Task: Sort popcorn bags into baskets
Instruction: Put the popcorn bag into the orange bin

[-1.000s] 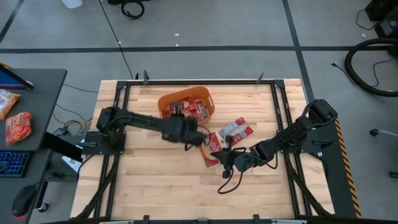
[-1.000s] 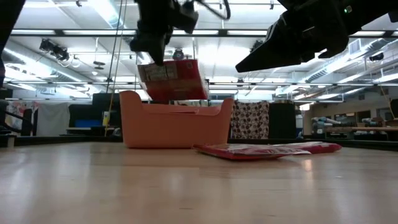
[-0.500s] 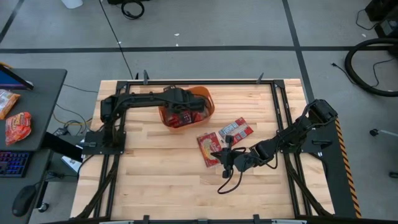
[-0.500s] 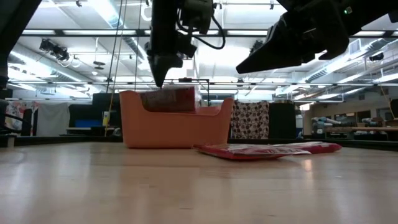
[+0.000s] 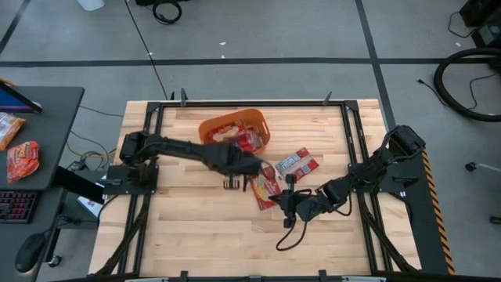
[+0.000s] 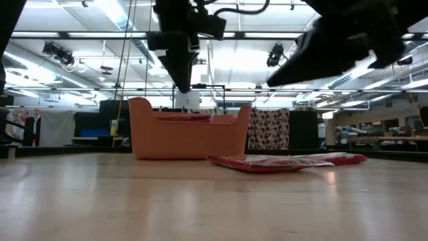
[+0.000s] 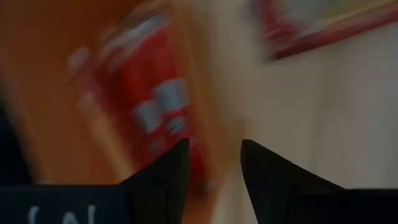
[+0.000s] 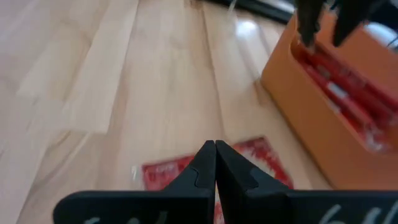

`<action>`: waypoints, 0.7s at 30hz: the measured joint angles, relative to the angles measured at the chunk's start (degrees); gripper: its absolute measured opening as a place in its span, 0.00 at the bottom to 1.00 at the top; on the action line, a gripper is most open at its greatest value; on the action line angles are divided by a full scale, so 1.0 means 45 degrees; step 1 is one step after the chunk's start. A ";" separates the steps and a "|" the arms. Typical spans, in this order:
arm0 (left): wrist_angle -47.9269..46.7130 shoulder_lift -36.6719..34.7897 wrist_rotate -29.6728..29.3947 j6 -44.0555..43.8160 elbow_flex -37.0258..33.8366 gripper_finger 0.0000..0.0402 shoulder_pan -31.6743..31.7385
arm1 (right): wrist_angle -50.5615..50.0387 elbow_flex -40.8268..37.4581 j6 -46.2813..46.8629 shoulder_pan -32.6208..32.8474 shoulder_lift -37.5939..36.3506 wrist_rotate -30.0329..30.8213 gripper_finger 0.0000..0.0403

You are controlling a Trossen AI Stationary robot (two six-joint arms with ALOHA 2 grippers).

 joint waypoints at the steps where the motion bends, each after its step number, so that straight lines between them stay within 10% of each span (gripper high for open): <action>1: 0.0567 -0.0163 0.0279 0.0121 -0.0370 0.37 -0.0206 | -0.0292 0.0000 0.0267 0.0093 0.0000 0.0002 0.03; 9: 0.3581 -0.1519 0.0383 -0.0327 -0.3511 0.37 -0.1396 | -0.2540 0.0005 0.3505 0.0126 -0.0005 0.0015 0.05; 21: 0.7816 -0.3783 0.0296 -0.1201 -0.6995 0.37 -0.3081 | -0.0097 0.0005 0.4074 -0.0460 -0.0005 0.0095 0.23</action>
